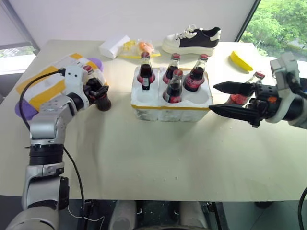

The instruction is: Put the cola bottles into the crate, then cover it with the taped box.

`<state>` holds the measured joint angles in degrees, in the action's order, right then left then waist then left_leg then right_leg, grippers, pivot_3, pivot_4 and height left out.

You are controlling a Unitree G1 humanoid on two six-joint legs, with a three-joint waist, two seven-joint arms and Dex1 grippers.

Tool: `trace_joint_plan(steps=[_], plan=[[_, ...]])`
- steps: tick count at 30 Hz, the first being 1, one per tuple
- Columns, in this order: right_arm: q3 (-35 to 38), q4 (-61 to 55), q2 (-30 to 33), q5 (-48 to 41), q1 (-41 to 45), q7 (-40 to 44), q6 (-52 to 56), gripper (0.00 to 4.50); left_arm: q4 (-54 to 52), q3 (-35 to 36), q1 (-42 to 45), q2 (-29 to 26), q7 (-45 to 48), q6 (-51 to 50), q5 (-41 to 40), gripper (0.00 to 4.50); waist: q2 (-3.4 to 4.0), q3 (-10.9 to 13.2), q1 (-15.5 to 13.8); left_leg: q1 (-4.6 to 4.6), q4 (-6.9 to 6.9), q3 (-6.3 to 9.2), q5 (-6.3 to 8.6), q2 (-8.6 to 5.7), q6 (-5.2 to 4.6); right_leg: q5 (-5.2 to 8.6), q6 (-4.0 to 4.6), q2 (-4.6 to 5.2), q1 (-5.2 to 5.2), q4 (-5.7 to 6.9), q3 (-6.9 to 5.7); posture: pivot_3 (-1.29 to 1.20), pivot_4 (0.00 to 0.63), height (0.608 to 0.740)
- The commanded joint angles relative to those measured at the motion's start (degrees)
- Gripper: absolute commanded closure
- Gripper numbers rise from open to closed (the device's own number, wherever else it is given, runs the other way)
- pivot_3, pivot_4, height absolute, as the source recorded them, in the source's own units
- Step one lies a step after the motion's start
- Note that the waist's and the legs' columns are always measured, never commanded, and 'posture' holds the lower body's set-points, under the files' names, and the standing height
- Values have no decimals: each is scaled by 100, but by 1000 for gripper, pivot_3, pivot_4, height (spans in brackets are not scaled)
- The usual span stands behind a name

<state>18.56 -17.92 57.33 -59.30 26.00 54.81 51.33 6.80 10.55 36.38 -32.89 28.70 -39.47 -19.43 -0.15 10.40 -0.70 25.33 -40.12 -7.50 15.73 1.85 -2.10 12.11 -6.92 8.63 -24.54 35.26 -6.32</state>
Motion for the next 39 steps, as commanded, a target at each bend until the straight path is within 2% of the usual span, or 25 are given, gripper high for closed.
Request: trace_joint_plan(steps=[1,5,9,14,16,23,27,32,39], plan=[[154,-110,45,-65,138,-1,-35,0,-463,210,436,-336,458,-167,-387,1936,-4,3,2,1,0,-1,0,0,0,0,0,0,-1,0,0,0,150,740],[115,-92,36,-34,177,1,-49,0,-650,193,1078,-860,1165,-698,-864,1936,-49,30,-12,10,-1,1,-2,0,3,0,0,-1,-7,2,-5,0,150,740],[134,-123,12,-17,114,9,-68,0,-573,23,1784,-1194,1786,-1074,-1193,1936,-56,33,-9,13,1,-1,0,-2,0,0,0,2,-6,-5,-5,0,150,740],[211,-172,1,-9,-14,-11,-89,0,-204,-246,2734,-1106,2251,-1395,-1422,1936,-55,34,-9,12,2,-1,-1,-3,1,3,-4,-2,-3,-5,-6,0,150,740],[286,-229,-2,-24,-101,-47,-97,0,-96,-495,2972,-915,2422,-1360,-1416,1936,-56,34,-2,10,2,-4,-1,-5,1,3,-5,0,-3,-5,-5,0,150,740],[670,-534,-3,-162,-525,-234,-60,0,248,-1267,3085,-243,2891,-807,-1107,1936,-56,35,-9,8,1,-3,-1,-5,2,3,-6,-2,-1,-5,-5,0,150,740],[906,-715,-18,-278,-778,-386,-27,0,581,-1684,2971,13,3088,-202,-669,1936,-56,35,-1,8,2,-4,-2,-4,2,3,-5,-4,-3,-4,-5,0,150,740],[1164,-921,-21,-448,-1081,-575,6,0,1056,-1888,2961,109,3296,384,-247,1936,-54,34,-6,6,1,-2,-2,-3,3,3,-5,-2,-2,-3,-5,0,150,740],[1243,-972,-12,-557,-1234,-726,-23,0,1134,-1800,2942,-25,3515,408,-186,1936,-55,33,-6,5,-2,9,-2,-2,2,2,-3,1,0,-1,-4,0,150,740]])
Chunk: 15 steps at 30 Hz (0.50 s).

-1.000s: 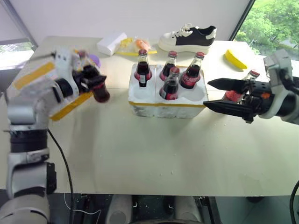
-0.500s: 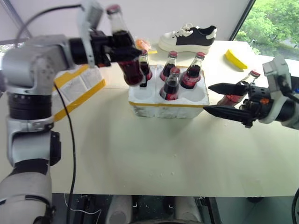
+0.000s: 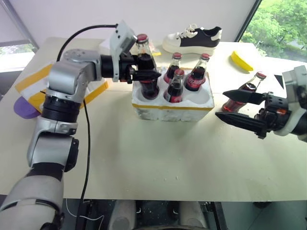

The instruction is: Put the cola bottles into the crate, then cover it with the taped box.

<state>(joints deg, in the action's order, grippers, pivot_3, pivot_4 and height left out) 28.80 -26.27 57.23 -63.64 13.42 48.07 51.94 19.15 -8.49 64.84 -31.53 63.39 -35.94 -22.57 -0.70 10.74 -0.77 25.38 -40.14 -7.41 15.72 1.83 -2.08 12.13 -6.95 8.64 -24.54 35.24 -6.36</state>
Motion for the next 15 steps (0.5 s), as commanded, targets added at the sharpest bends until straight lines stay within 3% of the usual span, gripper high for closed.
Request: trace_joint_plan(steps=[1,15], plan=[[200,-132,-1,-127,35,-68,-91,0,-127,102,76,-181,70,42,135,1936,0,0,2,-1,0,3,0,0,0,0,0,0,0,1,0,0,150,740],[-41,47,-7,-27,260,-64,-167,0,-460,92,-115,-304,105,-120,185,1936,0,0,4,-1,1,3,0,1,0,0,0,-2,-1,1,0,0,150,740]])
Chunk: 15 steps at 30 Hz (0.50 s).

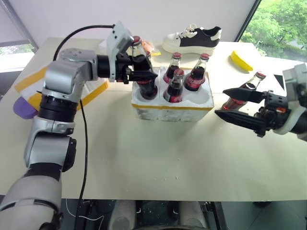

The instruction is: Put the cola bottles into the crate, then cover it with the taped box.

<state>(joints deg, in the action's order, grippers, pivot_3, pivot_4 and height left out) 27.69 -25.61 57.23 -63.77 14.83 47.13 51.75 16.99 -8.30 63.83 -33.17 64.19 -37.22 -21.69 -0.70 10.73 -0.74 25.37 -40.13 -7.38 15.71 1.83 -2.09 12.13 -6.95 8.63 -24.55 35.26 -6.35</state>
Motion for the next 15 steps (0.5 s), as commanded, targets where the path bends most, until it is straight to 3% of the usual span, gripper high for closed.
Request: trace_joint_plan(steps=[1,15], plan=[[56,-9,-10,-9,131,28,-154,0,-265,83,-19,-161,35,2,91,1936,0,0,0,0,0,0,0,0,0,0,0,-1,0,0,0,0,150,740],[-46,31,7,84,128,74,-227,0,-180,-36,-168,-134,178,69,291,1936,0,0,2,2,1,-9,0,0,0,0,0,-2,-2,-1,0,0,150,740]])
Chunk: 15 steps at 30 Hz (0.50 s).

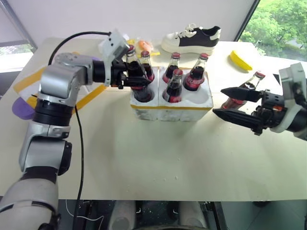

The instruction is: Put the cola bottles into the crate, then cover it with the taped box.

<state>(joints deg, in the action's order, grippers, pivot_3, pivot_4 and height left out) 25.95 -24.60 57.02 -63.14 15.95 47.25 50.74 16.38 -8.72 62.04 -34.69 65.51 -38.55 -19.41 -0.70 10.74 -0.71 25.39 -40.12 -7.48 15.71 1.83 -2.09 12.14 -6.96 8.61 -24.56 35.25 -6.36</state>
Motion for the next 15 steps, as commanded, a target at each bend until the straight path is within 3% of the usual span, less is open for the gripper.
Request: trace_joint_plan(steps=[1,10,14,15], plan=[[140,-67,42,32,10,80,-126,0,-102,-39,-29,62,55,242,97,1936,0,0,-2,0,0,0,0,0,0,0,0,0,0,0,0,0,150,740],[147,-93,120,111,31,150,-123,0,658,-315,-357,614,-126,918,637,1936,0,0,-6,0,0,-1,0,-1,0,0,0,1,0,-1,0,0,150,740],[109,-127,114,248,22,201,-193,0,711,-238,-437,639,-127,897,643,100,2,-1,-6,-1,0,0,0,0,-1,0,0,2,0,-1,0,0,150,740],[93,-121,106,278,39,203,-208,0,679,-222,-472,624,-115,896,628,100,2,-2,-6,-1,0,2,0,0,0,0,0,2,0,0,0,0,150,740]])
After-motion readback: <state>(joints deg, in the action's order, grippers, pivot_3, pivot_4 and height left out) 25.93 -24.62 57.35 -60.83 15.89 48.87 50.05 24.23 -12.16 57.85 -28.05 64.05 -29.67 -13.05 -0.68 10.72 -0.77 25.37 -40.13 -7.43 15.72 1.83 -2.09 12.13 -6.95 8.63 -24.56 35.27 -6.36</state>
